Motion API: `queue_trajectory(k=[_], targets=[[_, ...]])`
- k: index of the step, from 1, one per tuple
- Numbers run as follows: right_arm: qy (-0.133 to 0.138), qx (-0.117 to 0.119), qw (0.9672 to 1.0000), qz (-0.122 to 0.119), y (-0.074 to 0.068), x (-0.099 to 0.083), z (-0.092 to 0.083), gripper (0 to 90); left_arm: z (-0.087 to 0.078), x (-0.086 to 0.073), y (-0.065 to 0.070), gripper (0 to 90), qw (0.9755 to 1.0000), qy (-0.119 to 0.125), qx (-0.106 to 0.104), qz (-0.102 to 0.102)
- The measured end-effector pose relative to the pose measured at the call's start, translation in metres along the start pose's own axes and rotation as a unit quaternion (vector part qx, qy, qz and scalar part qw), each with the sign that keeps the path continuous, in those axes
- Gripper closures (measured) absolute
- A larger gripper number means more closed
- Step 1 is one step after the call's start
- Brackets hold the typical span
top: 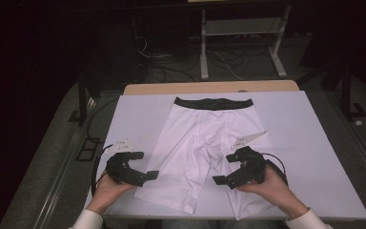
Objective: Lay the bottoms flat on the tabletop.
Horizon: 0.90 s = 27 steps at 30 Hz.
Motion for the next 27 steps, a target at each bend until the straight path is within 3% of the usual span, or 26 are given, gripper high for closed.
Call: queue_trajectory(k=[16,27], targets=[[0.029,-0.043,0.9980,0.038,0.039,-0.020,-0.035,1.1,0.008,0.002,-0.007,0.0,0.9995,0.031,0.009,-0.004],[0.061,-0.076,0.9928,0.069,0.064,-0.037,-0.060,1.1,0.011,-0.002,-0.009,0.0,0.9987,0.049,0.004,-0.014]])
Point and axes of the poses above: each handheld gripper's, and its own axes: z roughly forward along the jaws, x roughly out of its top, y roughly to its right, the point moved 8 cm from there along z, roughly forward along the jaws, and after that the axes turned 5 degrees about -z, right-handed, at the moved point
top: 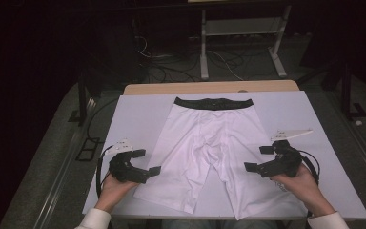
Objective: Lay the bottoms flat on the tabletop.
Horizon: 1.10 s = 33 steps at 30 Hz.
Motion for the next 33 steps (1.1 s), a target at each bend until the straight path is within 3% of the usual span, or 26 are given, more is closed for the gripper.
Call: queue_trajectory(k=[14,24,33], targets=[[0.028,-0.031,0.9988,0.026,0.029,-0.024,-0.019,1.1,0.006,-0.005,-0.005,0.0,1.0000,0.007,0.004,-0.003],[0.025,-0.057,0.9980,0.008,0.036,-0.052,-0.026,0.3,0.010,-0.011,-0.004,0.0,1.0000,-0.001,-0.002,0.004],[0.028,-0.066,0.9974,-0.001,0.039,-0.067,-0.034,0.0,0.014,-0.016,-0.001,0.0,0.9997,-0.016,-0.009,0.014]])
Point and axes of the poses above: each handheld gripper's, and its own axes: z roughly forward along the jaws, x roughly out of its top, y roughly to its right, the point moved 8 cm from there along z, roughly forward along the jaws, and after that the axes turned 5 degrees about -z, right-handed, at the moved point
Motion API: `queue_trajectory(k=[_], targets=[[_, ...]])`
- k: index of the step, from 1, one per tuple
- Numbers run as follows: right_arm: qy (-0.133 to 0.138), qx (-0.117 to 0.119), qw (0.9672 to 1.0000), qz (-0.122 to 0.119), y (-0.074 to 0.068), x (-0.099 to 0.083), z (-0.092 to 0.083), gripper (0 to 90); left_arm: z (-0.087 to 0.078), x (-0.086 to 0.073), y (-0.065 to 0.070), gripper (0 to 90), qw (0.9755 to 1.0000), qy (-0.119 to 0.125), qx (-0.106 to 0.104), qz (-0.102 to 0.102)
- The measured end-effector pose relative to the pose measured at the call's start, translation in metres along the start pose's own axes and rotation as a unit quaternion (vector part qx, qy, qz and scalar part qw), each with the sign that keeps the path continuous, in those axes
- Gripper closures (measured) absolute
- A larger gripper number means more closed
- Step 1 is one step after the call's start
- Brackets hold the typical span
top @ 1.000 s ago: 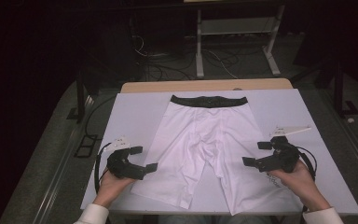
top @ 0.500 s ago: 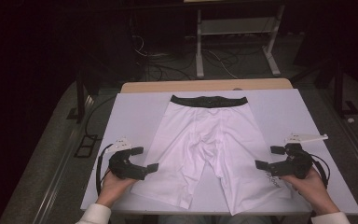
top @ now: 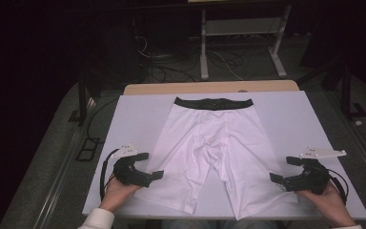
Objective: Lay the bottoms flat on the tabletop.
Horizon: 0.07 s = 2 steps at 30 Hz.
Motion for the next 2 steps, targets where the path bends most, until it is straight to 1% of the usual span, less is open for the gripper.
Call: queue_trajectory(k=[2], targets=[[-0.004,0.004,1.0000,-0.002,0.0001,-0.0016,0.0000,0.0,0.0006,-0.0004,0.0012,0.0,1.0000,-0.001,-0.001,0.001]])
Point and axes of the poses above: each handheld gripper's, and its own axes: z roughly forward along the jaws, x roughly out of its top, y roughly to its right, the point moved 8 cm from there along z, roughly forward along the jaws, and after that the axes turned 5 degrees about -z, right-handed, at the moved point
